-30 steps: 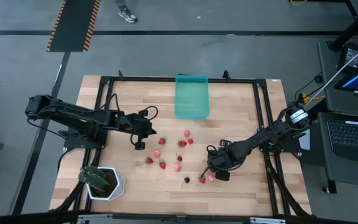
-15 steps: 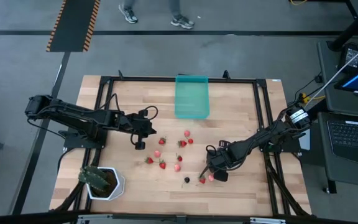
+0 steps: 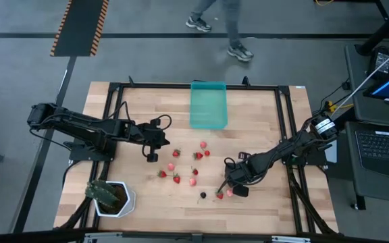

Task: Pick and placing Produce into tupperware
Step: Put the pink peach into the blue bin

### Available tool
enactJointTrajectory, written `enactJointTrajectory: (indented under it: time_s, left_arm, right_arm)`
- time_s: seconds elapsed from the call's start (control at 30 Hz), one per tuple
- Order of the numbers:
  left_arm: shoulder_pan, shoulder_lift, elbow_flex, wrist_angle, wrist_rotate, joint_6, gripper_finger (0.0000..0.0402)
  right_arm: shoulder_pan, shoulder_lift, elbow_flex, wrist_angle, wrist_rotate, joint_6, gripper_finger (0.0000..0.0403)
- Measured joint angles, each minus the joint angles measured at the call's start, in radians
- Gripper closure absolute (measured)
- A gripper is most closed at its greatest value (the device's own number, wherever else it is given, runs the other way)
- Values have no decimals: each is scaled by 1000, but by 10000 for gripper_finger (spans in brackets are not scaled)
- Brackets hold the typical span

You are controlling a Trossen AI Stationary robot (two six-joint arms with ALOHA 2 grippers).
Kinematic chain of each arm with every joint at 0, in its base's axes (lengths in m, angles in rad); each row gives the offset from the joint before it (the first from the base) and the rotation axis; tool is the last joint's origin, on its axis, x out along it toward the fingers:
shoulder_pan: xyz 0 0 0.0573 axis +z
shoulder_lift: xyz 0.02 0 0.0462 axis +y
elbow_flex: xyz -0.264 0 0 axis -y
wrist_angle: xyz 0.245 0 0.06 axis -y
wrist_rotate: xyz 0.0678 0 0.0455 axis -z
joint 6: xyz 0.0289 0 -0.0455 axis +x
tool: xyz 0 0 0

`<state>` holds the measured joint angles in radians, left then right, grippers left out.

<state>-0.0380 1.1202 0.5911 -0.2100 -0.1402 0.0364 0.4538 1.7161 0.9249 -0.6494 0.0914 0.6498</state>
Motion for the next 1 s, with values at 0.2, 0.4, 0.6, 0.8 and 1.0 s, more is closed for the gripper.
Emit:
enactJointTrajectory:
  time_s: [0.2,0.4,0.6,0.8,1.0]
  left_arm:
    - [0,0,0,0,0,0,393]
    - [0,0,0,0,0,0,397]
    - [0,0,0,0,0,0,390]
    - [0,0,0,-1,0,0,400]
    - [0,0,0,-8,-1,0,390]
  right_arm:
    - [0,0,1,-4,0,2,321]
    - [0,-1,1,-9,1,3,321]
    - [0,-25,1,-29,2,30,324]
    - [-4,-90,1,-28,3,55,324]
    - [-17,-189,1,-21,56,54,324]
